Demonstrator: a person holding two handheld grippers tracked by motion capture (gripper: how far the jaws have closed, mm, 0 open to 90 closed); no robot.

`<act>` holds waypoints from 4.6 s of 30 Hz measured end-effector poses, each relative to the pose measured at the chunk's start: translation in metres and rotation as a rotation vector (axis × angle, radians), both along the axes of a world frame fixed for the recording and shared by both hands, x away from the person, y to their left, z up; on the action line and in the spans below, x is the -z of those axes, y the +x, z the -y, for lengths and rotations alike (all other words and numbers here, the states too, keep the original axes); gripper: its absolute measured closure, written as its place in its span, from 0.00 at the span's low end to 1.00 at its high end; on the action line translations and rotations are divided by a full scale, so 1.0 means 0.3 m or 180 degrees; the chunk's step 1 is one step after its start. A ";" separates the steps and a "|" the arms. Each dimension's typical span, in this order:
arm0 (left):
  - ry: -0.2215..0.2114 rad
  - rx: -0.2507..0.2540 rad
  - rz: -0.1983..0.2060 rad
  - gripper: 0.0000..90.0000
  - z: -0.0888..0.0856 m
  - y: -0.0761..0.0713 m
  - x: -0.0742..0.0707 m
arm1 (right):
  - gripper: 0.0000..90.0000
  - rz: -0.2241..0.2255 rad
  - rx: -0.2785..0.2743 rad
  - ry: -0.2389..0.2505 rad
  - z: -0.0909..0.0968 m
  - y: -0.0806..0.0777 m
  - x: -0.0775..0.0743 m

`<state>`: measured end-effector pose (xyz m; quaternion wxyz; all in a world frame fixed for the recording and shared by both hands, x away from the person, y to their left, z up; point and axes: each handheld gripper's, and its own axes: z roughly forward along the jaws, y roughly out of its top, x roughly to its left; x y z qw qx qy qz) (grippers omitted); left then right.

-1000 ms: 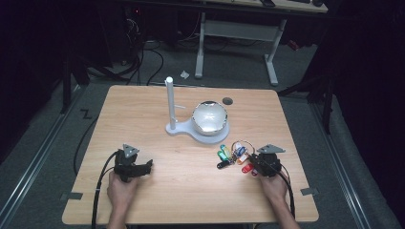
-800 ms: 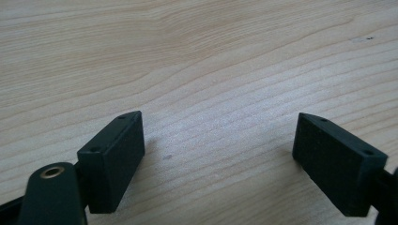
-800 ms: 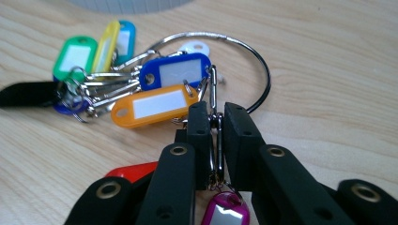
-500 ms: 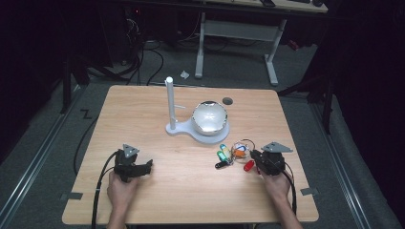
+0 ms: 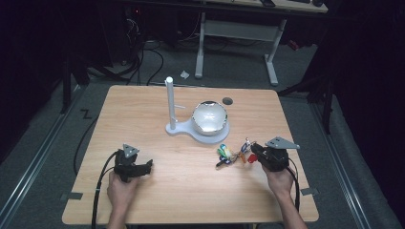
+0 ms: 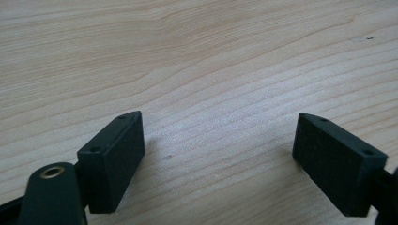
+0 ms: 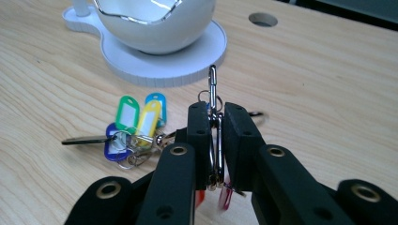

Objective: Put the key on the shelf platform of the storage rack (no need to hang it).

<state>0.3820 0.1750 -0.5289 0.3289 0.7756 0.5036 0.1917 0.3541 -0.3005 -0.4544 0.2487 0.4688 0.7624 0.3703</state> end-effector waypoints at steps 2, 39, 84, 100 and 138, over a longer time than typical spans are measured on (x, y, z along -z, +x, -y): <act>0.0000 0.0000 0.0000 0.20 0.000 0.000 0.000 | 0.91 0.0013 -0.0019 0.0020 -0.003 0.002 -0.013; -0.0005 0.0002 -0.0001 0.20 0.000 0.000 0.000 | 0.91 0.0203 -0.0485 0.0350 -0.023 0.043 -0.310; -0.0012 0.0007 -0.0005 0.20 -0.001 0.001 0.000 | 0.91 0.0315 -0.0847 0.0377 -0.167 0.241 -0.515; -0.0012 0.0007 -0.0005 0.20 -0.001 0.000 0.000 | 0.91 0.0251 -0.0774 0.0397 -0.213 0.349 -0.516; -0.0007 0.0010 -0.0005 0.20 -0.002 0.000 0.000 | 0.91 -0.0023 -0.0687 0.0262 -0.316 0.481 -0.348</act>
